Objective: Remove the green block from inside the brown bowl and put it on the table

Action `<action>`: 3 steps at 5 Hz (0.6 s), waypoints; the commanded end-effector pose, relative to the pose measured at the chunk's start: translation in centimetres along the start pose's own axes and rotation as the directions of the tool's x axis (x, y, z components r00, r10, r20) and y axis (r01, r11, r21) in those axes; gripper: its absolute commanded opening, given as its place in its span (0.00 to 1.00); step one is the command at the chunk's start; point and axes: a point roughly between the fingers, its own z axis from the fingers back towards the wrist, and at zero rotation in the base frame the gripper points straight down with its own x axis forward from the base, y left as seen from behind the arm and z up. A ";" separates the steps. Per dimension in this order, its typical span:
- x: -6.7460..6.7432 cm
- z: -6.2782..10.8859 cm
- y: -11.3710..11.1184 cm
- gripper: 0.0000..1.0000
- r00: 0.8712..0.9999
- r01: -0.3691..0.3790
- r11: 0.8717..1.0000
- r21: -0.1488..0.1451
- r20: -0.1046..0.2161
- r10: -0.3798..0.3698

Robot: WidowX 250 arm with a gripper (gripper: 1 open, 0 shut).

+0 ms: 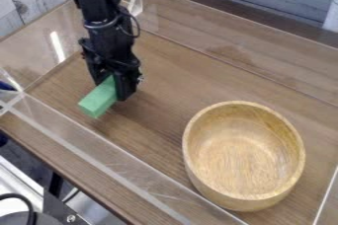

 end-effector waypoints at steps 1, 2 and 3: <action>0.7 0.7 0.0 0.00 1.000 0.005 1.000 0.019 0.028 -0.005; 0.8 0.7 -0.2 0.00 1.000 -0.001 1.000 0.016 0.025 0.000; 1.0 0.6 -0.2 0.00 1.000 -0.006 1.000 0.013 0.022 0.006</action>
